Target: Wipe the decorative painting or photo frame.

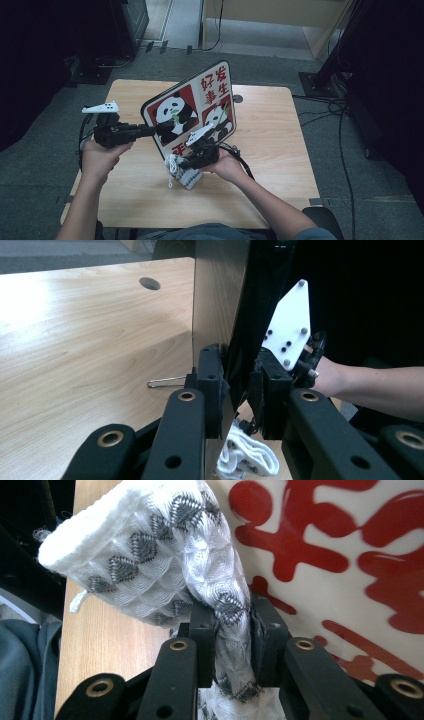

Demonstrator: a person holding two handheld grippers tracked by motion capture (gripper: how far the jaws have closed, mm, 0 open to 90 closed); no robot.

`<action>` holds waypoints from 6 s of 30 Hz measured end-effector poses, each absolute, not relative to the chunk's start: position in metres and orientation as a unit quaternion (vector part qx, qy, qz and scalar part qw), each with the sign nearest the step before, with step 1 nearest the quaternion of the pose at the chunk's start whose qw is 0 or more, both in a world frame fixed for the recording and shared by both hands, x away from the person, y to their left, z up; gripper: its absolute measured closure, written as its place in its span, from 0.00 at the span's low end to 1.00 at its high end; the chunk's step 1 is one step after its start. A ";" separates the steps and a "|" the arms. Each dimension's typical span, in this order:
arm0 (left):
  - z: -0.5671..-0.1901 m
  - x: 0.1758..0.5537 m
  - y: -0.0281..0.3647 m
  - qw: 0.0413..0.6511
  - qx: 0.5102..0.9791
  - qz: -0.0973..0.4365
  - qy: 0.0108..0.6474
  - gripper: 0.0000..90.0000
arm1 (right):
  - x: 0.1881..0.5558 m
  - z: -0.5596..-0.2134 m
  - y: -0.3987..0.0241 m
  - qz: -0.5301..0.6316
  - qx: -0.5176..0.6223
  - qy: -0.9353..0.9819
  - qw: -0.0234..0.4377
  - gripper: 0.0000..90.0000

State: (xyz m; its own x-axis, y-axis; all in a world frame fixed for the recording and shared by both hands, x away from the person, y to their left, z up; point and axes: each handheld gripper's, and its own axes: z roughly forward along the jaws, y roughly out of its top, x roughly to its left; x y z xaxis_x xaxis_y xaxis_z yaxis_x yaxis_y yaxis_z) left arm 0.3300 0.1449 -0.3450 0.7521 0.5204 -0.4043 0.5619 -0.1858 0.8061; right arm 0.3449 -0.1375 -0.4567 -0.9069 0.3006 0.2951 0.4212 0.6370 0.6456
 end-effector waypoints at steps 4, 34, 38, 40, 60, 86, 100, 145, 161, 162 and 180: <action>-0.345 0.330 0.145 0.532 0.770 -0.019 0.351 0.86 | 0.345 -0.448 -0.140 -0.388 -0.195 -0.897 0.078 0.86; -0.345 0.330 0.146 0.535 0.767 -0.011 0.354 0.86 | 0.363 -0.328 -0.169 -0.468 -0.221 -0.853 0.065 0.87; -0.346 0.330 0.147 0.536 0.765 -0.015 0.357 0.86 | 0.371 -0.303 -0.166 -0.471 -0.227 -0.850 0.068 0.87; -0.346 0.330 0.147 0.536 0.764 -0.016 0.358 0.85 | 0.374 -0.290 -0.163 -0.474 -0.230 -0.847 0.067 0.87; -0.347 0.329 0.147 0.543 0.762 -0.007 0.352 0.86 | 0.404 -0.214 -0.100 -0.466 -0.231 -0.854 0.026 0.86; -0.348 0.328 0.148 0.546 0.762 0.005 0.348 0.87 | 0.412 -0.235 -0.081 -0.445 -0.226 -0.867 -0.015 0.83; -0.348 0.328 0.148 0.544 0.764 0.006 0.348 0.87 | 0.416 -0.236 -0.094 -0.447 -0.231 -0.863 -0.044 0.83; -0.348 0.327 0.149 0.545 0.764 0.002 0.347 0.87 | 0.442 -0.241 -0.149 -0.471 -0.271 -0.836 -0.071 0.82; -0.349 0.327 0.150 0.548 0.762 0.000 0.345 0.87 | 0.454 -0.241 -0.171 -0.472 -0.289 -0.829 -0.084 0.81; -0.349 0.327 0.150 0.547 0.763 0.001 0.345 0.87 | 0.455 -0.242 -0.172 -0.472 -0.290 -0.828 -0.083 0.81; -0.349 0.327 0.150 0.547 0.763 -0.001 0.344 0.87 | 0.466 -0.242 -0.192 -0.476 -0.310 -0.819 -0.088 0.81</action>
State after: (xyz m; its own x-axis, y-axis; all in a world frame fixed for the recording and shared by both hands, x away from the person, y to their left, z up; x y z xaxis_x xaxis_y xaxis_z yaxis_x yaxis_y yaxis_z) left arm 0.3266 0.1498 -0.3485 0.7628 0.5247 -0.3779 0.5261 -0.1637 0.8346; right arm 0.4665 -0.1924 -0.2424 -0.7925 0.5910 0.1505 0.4234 0.3556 0.8332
